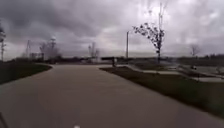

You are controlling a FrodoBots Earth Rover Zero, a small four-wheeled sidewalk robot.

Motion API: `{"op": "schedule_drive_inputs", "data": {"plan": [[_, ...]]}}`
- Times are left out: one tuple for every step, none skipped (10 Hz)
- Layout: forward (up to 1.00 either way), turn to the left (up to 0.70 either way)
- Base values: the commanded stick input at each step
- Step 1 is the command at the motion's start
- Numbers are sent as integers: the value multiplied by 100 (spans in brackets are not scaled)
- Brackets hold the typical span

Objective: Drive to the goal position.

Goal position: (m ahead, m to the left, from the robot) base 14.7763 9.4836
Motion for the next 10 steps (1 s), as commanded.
{"op": "schedule_drive_inputs", "data": {"plan": [[100,40],[83,45],[0,12],[0,0],[0,0],[0,0],[0,0],[0,0],[0,0],[0,0]]}}
